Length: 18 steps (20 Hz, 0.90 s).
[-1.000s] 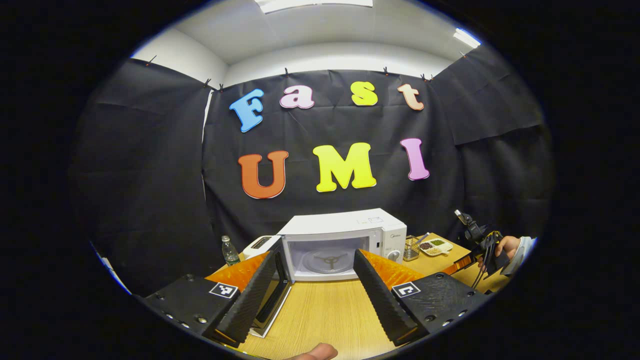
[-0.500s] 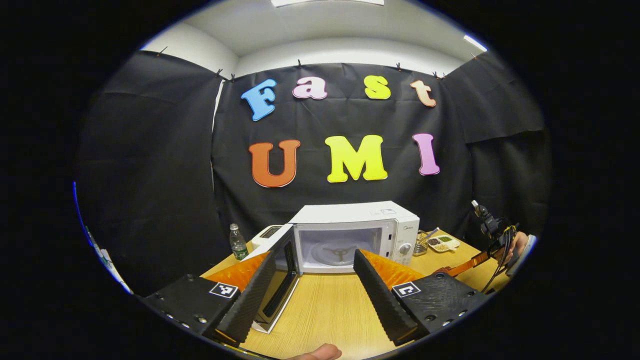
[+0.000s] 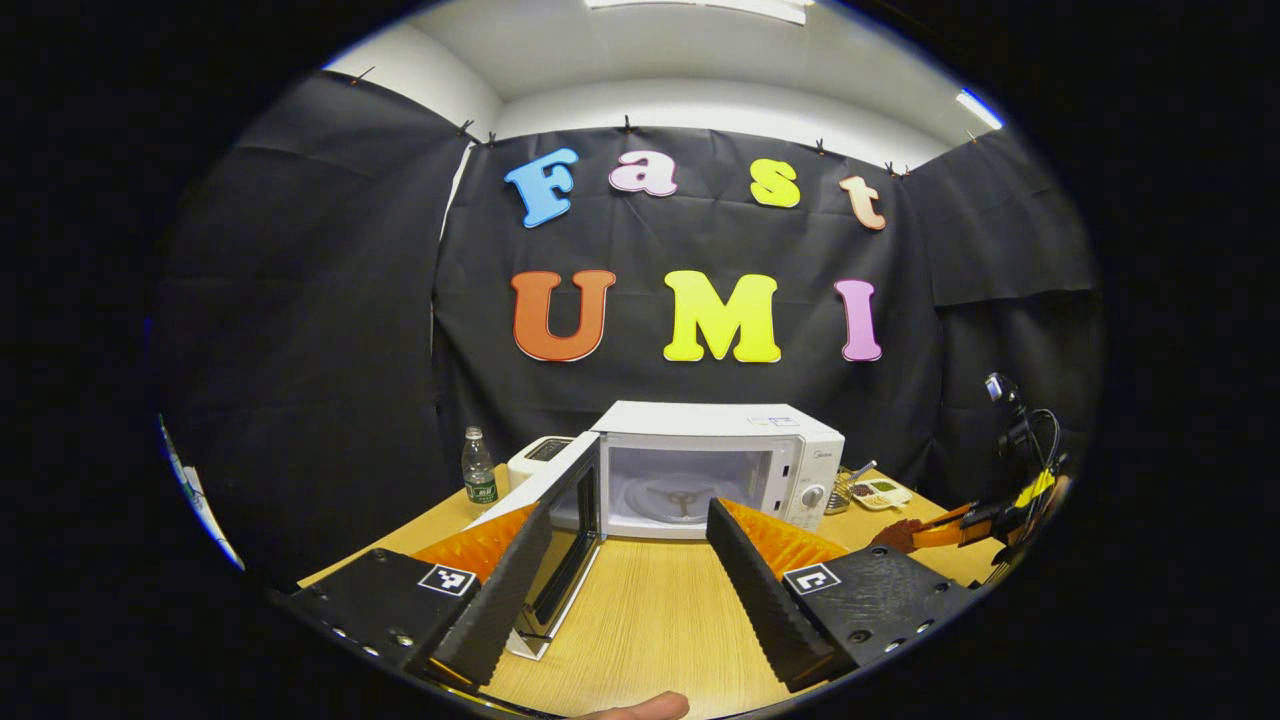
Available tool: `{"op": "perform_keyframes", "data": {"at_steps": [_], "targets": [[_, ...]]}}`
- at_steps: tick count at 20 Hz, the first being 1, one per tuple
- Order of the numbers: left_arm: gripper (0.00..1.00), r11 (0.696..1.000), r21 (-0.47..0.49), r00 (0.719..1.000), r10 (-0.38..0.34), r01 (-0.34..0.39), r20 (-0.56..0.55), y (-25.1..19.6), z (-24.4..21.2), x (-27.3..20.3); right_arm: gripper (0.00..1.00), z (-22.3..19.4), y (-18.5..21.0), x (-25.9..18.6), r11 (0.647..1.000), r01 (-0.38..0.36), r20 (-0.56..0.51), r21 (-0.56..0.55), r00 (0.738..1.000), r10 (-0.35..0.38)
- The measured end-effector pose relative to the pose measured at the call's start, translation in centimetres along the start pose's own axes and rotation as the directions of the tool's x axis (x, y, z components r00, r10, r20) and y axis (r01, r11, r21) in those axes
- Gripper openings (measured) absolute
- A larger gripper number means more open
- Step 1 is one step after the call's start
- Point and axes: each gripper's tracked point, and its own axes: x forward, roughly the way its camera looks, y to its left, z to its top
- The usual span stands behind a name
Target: Open the microwave oven with the left hand, put the food in, and close the microwave oven.
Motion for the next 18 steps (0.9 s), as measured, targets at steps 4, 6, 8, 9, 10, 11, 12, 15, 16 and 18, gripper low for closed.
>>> {"op": "perform_keyframes", "data": {"at_steps": [4, 6, 8, 9, 10, 11, 12, 15, 16, 18], "targets": [[0.85, 0.999, -0.049, 1.0, -0.01, 0.011, 0.022, 0.8, 0.1, -0.5, 0.12, 1.1, 3.0, 1.0, 0.996, 0.055, 0.071, -0.072, 0.996, -0.05], [0.93, 0.998, -0.055, 1.0, -0.021, 0.021, 0.009, 0.8, -0.4, -0.5, 0.12, 1.9, 4.4, 1.9, 0.994, 0.071, 0.094, -0.083, 0.994, -0.063], [0.93, 0.999, -0.035, 1.0, -0.026, 0.026, 0.002, 1.0, -0.5, -0.7, 0.12, 3.1, 6.0, 3.2, 0.994, 0.074, 0.128, -0.075, 0.99, -0.064], [0.93, 0.999, -0.025, 1.0, -0.027, 0.027, -0.001, 1.1, -0.6, -0.8, 0.12, 3.8, 6.6, 4.0, 0.995, 0.077, 0.143, -0.06, 0.987, -0.068], [0.93, 0.999, -0.015, 1.0, -0.029, 0.029, -0.002, 1.1, -0.7, -0.9, 0.12, 4.6, 7.2, 4.9, 0.996, 0.079, 0.158, -0.042, 0.985, -0.071], [0.93, 1.0, -0.006, 1.0, -0.027, 0.027, 0.002, 1.2, -0.6, -1.0, 0.12, 5.4, 7.7, 5.8, 0.997, 0.081, 0.174, -0.019, 0.982, -0.076], [0.93, 1.0, 0.001, 1.0, -0.03, 0.03, 0.009, 1.2, -0.4, -1.1, 0.12, 6.4, 8.2, 6.8, 0.996, 0.085, 0.196, 0.003, 0.977, -0.084], [0.93, 0.997, -0.009, 0.997, -0.073, 0.074, 0.012, 0.4, -0.7, -1.6, 0.12, 9.5, 8.2, 10.1, 0.987, 0.135, 0.255, 0.088, 0.955, -0.153], [0.93, 0.996, -0.022, 0.996, -0.085, 0.086, 0.011, 0.2, -1.0, -1.5, 0.12, 10.2, 8.1, 11.4, 0.982, 0.146, 0.257, 0.12, 0.951, -0.173], [0.92, 0.994, -0.045, 0.995, -0.101, 0.101, -0.003, 0.1, -1.5, -1.6, 0.12, 11.3, 8.8, 13.9, 0.977, 0.141, 0.259, 0.162, 0.949, -0.18]]}}
